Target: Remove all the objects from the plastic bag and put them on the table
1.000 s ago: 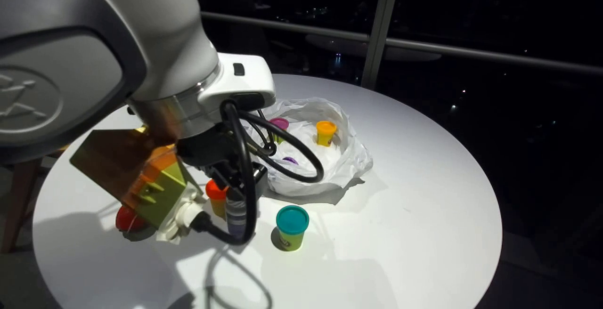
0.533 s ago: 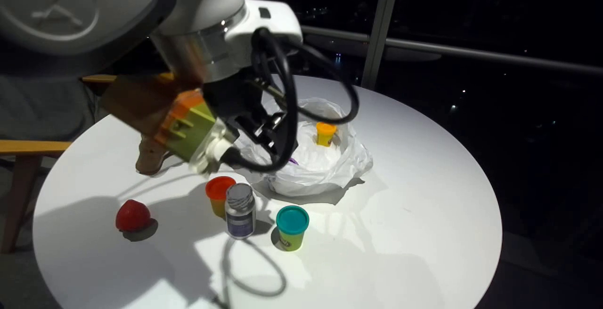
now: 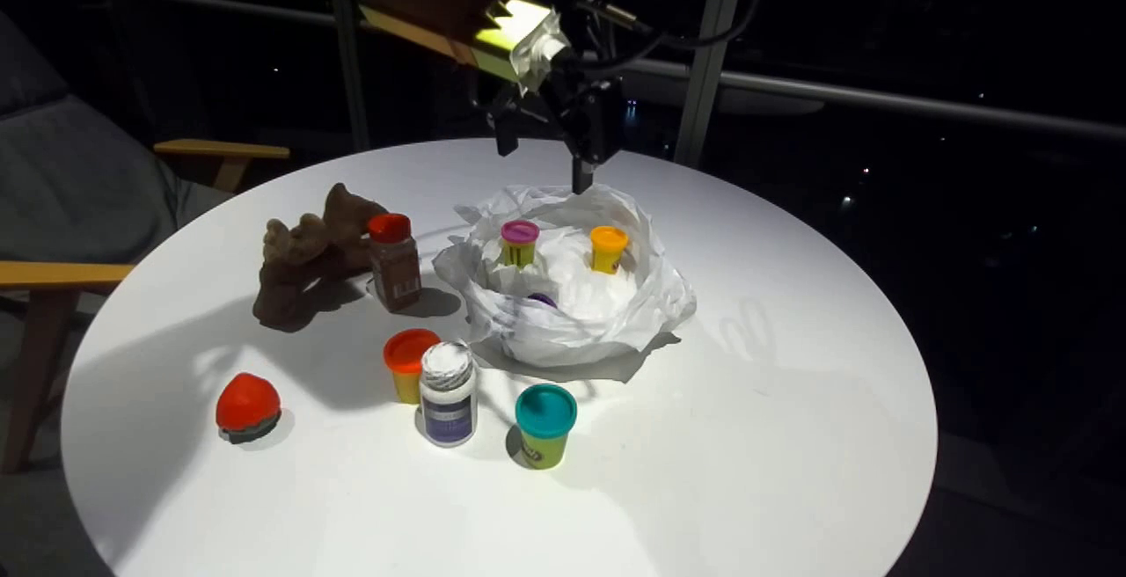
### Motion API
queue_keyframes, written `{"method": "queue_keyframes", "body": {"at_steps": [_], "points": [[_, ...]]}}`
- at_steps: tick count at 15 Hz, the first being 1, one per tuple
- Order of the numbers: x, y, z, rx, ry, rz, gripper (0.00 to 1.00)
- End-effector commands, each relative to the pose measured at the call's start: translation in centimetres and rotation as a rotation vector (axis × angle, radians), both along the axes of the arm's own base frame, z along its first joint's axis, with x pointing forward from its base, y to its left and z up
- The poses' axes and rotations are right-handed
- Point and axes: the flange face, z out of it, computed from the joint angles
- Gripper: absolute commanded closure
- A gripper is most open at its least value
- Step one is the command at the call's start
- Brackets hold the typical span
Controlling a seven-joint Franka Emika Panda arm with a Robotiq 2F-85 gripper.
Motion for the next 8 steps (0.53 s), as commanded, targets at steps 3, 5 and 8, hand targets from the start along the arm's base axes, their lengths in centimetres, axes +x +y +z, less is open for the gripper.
{"method": "queue_keyframes", "body": {"at_steps": [3, 5, 8], "points": [[7.9, 2.7, -5.2, 0.035, 0.099, -0.046, 0.0], [9.4, 3.0, -7.1, 0.018, 0.087, -0.077, 0.0], [11.3, 3.0, -9.7, -0.011, 0.079, -0.116, 0.0]]}}
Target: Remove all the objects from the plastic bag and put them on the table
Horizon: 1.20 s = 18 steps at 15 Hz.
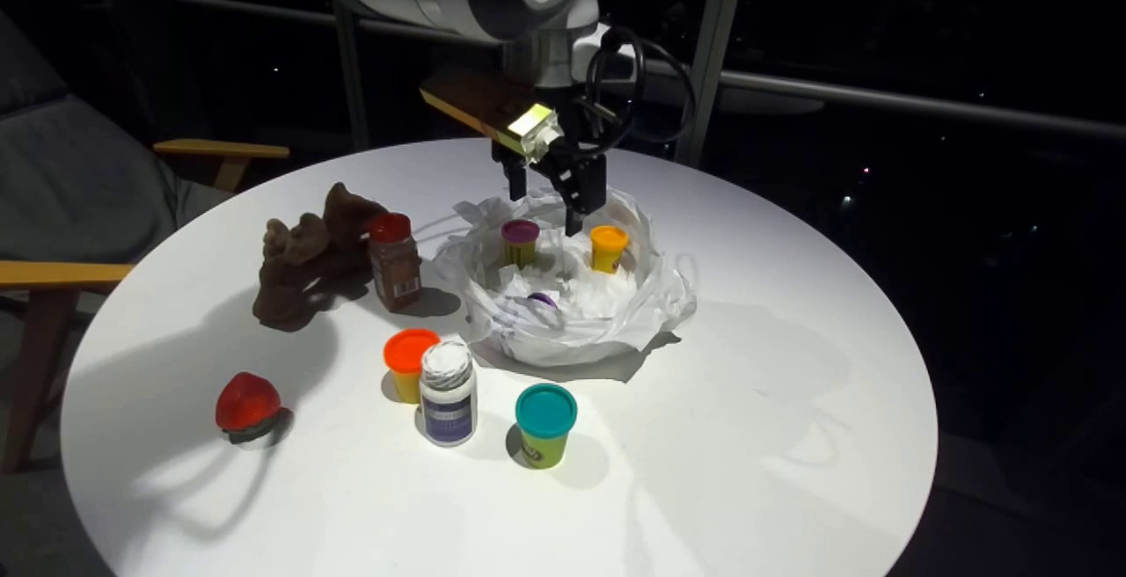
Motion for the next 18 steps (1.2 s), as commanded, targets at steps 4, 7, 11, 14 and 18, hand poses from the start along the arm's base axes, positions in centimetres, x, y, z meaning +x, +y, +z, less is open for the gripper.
{"method": "queue_keyframes", "body": {"at_steps": [4, 7, 11, 14, 18], "points": [[4.9, -0.2, -3.6, -0.087, -0.051, -0.072, 0.0], [6.3, -0.3, -4.5, -0.1, -0.08, -0.086, 0.0], [8.0, -0.8, -4.4, -0.108, -0.116, -0.121, 0.0], [9.0, -1.7, -4.2, -0.129, -0.138, -0.17, 0.0], [9.6, -2.9, -4.8, -0.143, -0.118, -0.23, 0.16]]}}
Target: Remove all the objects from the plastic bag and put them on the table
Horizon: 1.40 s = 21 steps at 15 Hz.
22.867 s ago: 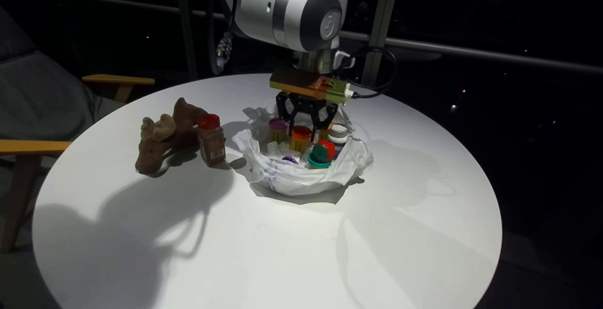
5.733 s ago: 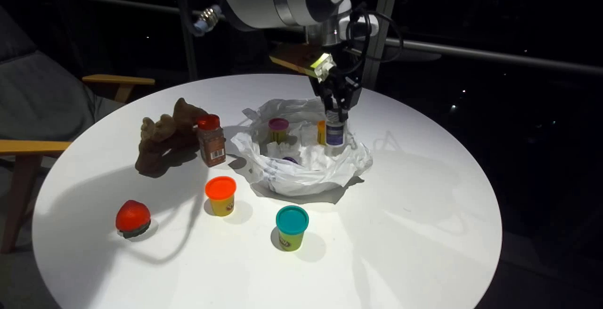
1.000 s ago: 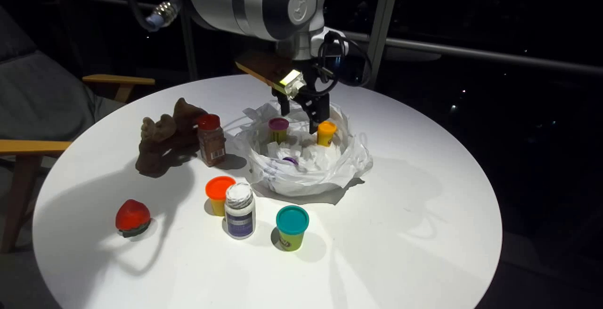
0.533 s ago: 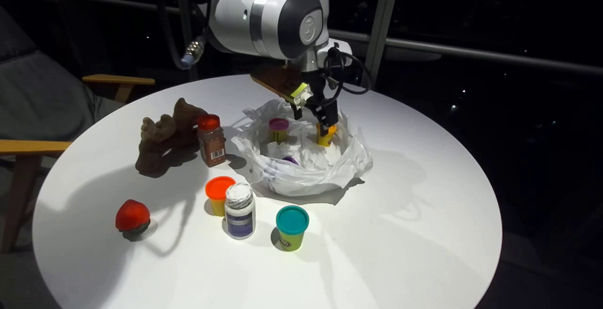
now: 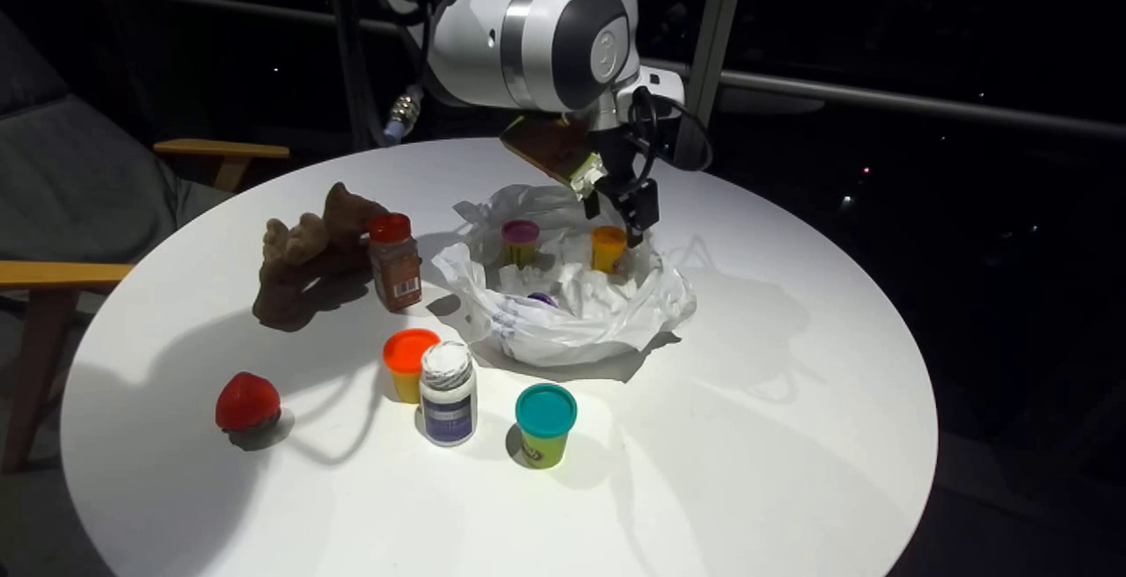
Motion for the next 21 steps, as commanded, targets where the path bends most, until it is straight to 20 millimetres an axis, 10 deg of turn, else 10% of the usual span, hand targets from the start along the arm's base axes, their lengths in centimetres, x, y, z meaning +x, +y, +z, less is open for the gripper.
{"method": "queue_keyframes", "body": {"at_steps": [1, 6, 11, 21], "points": [[1.4, -0.2, -0.3, -0.025, -0.002, -0.048, 0.09], [1.5, -0.1, -1.3, -0.012, 0.042, -0.064, 0.12], [1.6, 0.3, -0.8, -0.01, 0.055, -0.071, 0.63], [-3.2, 4.8, 11.1, -0.036, 0.035, 0.004, 0.73]]}}
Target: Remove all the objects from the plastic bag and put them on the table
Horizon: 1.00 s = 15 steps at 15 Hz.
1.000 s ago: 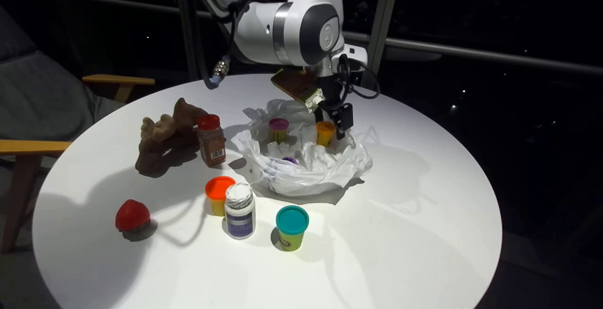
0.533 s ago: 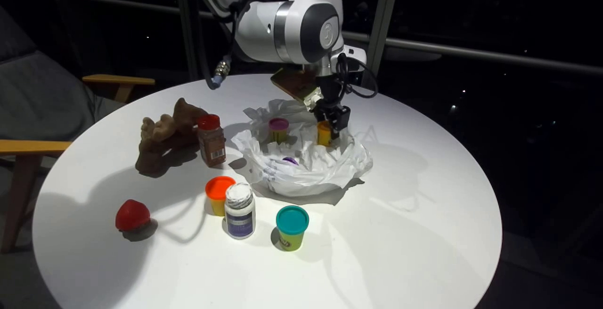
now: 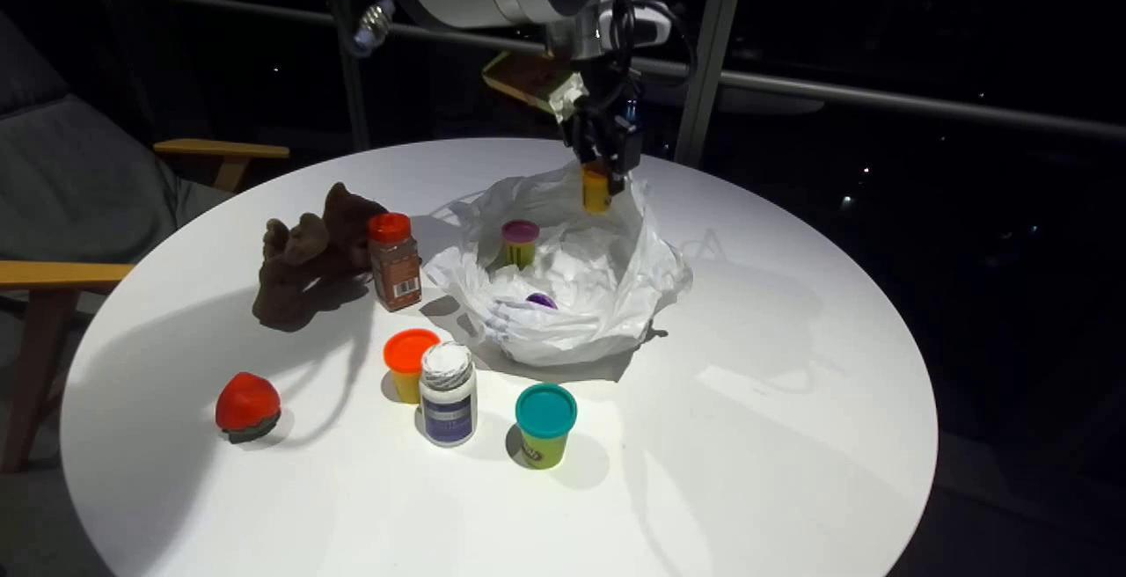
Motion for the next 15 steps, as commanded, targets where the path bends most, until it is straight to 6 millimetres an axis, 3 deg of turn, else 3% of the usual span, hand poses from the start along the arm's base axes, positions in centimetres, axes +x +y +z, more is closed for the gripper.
{"method": "queue_keyframes", "body": {"at_steps": [1, 3, 7, 11, 15], "points": [[-5.0, 2.5, 5.5, -0.012, 0.026, 0.036, 0.73], [-7.6, 3.8, 6.9, -0.009, 0.054, 0.062, 0.73], [-13.5, 5.1, 6.7, 0.023, 0.141, 0.112, 0.73], [-16.7, 3.9, 3.9, 0.072, 0.19, 0.134, 0.73], [-19.3, 3.2, -0.4, 0.092, 0.211, 0.241, 0.73]]}}
